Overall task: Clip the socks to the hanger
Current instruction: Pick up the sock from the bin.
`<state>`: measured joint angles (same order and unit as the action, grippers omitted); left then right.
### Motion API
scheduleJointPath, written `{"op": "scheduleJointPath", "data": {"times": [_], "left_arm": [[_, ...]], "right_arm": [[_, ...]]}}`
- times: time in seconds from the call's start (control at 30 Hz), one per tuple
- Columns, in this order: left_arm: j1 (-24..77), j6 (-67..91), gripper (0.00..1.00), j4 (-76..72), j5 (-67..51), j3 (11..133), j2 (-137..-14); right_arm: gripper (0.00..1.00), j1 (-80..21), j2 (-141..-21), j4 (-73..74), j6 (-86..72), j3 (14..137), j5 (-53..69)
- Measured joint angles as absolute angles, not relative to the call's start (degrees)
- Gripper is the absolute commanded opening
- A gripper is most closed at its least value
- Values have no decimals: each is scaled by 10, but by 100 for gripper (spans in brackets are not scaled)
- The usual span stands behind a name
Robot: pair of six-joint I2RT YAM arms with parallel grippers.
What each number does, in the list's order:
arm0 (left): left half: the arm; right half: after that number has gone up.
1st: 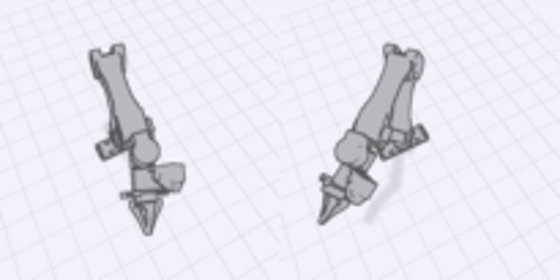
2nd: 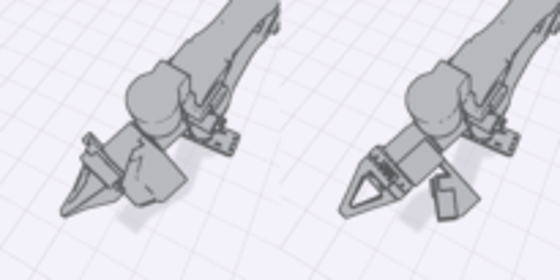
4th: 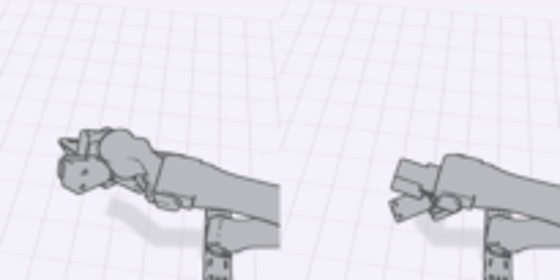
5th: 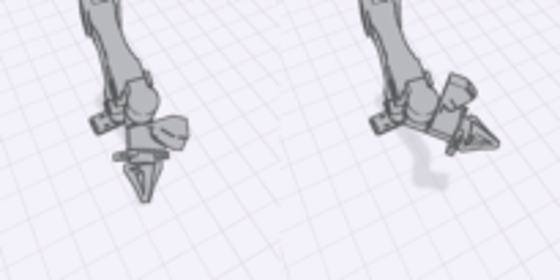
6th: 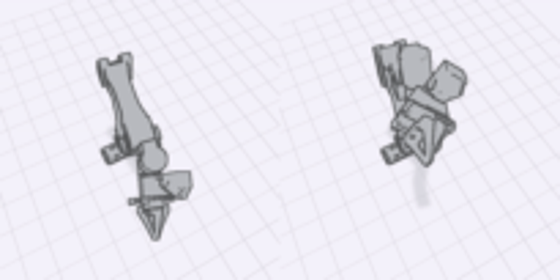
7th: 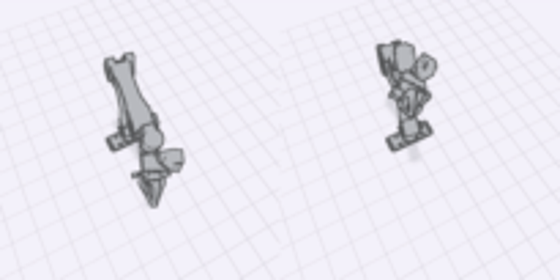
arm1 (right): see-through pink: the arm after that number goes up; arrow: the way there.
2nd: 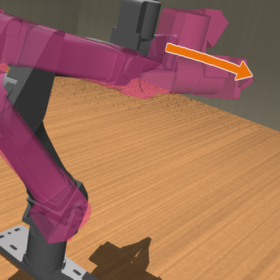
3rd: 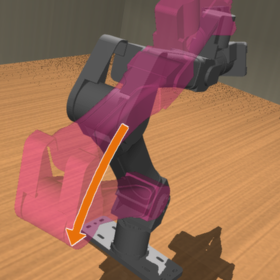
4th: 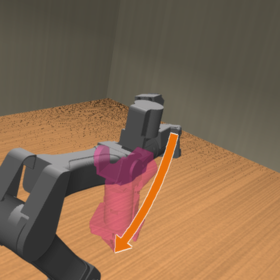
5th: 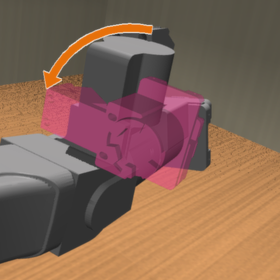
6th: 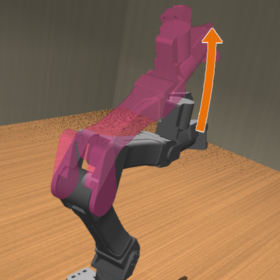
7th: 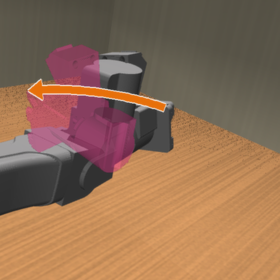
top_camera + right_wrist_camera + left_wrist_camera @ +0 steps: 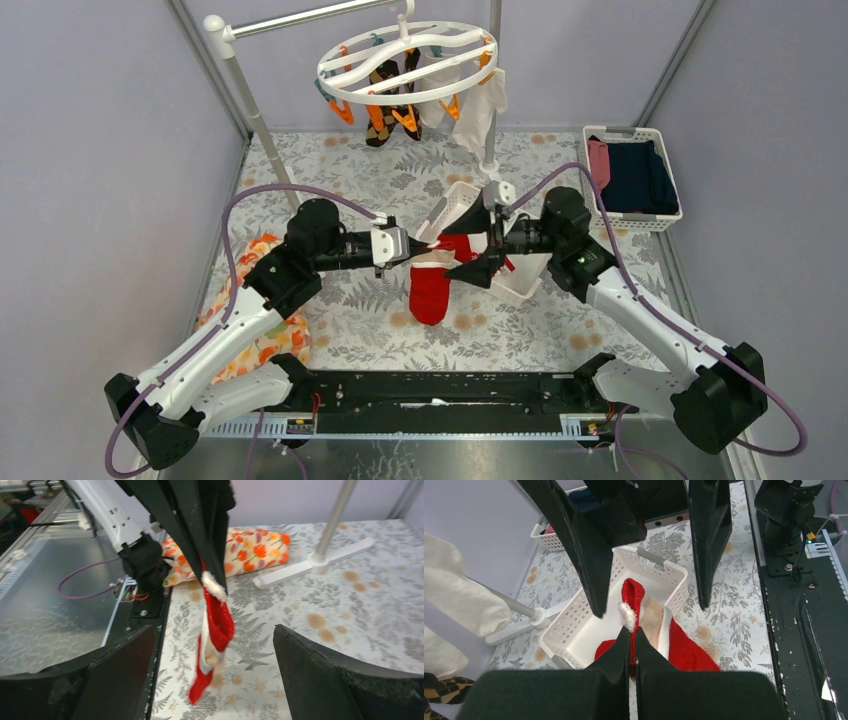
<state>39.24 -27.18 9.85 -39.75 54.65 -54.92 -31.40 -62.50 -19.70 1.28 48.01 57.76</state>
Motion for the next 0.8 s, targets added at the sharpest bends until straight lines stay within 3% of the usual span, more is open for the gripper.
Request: {"op": "scheduleJointPath", "data": {"times": [0.07, 0.13, 0.4, 0.43, 0.6, 0.73, 0.8], "left_arm": [[393, -276, 0, 107, -402, 547, -549], [394, -278, 0, 110, -404, 547, -549], [394, -277, 0, 109, -410, 547, -544], [394, -275, 6, 108, -410, 546, -542], [394, -241, 58, 68, -401, 520, -519], [394, -182, 81, 3, -377, 454, -470], [394, -154, 87, -44, -365, 409, -432]], "right_arm": [[86, -332, -635, -175, 32, 484, 580], [74, -344, -642, -155, 48, 489, 579], [8, -350, -647, -123, 74, 506, 565], [1, -350, -647, -123, 76, 507, 563], [0, -352, -645, -117, 75, 510, 550], [0, -351, -637, -94, 79, 517, 545], [0, -351, -625, -85, 82, 519, 545]]}}
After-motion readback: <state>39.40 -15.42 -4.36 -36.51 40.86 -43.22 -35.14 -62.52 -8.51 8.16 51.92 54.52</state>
